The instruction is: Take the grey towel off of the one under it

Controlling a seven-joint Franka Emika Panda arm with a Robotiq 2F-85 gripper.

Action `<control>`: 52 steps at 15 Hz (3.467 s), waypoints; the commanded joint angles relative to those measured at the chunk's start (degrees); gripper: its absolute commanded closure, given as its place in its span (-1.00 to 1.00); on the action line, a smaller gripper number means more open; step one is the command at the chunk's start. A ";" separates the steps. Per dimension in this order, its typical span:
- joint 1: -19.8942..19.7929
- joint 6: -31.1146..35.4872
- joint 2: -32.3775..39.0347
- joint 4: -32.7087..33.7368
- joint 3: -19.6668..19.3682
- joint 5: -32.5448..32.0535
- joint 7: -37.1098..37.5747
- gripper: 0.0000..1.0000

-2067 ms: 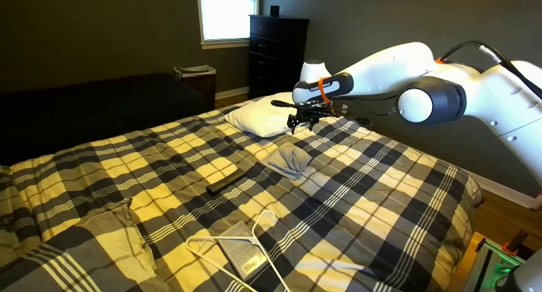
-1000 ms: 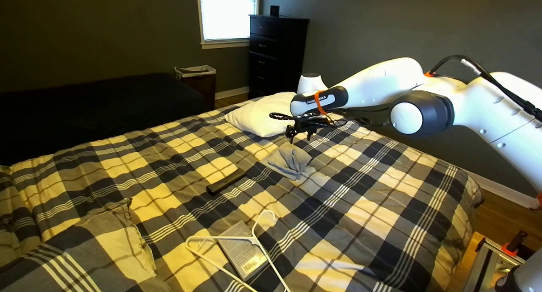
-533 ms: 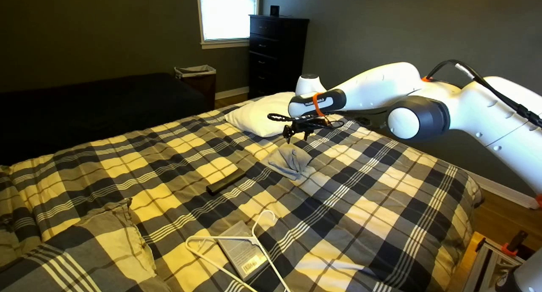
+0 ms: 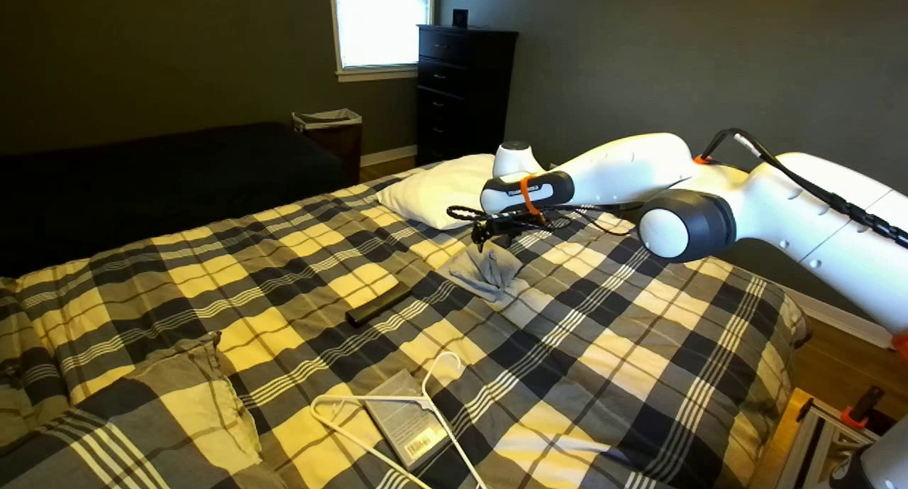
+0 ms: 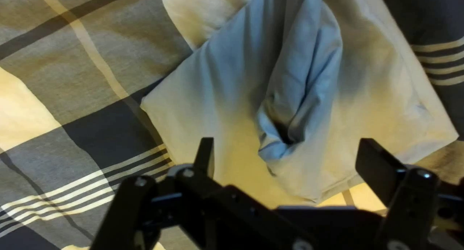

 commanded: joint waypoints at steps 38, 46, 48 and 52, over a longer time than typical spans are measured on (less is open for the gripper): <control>-17.09 9.64 3.36 13.30 -3.10 8.03 31.87 0.98; -23.47 14.54 2.41 13.10 -4.91 8.72 43.32 0.98; -23.39 13.85 2.27 12.81 -4.57 8.02 41.75 0.94; -23.09 12.58 2.08 12.65 -4.87 7.28 41.18 0.42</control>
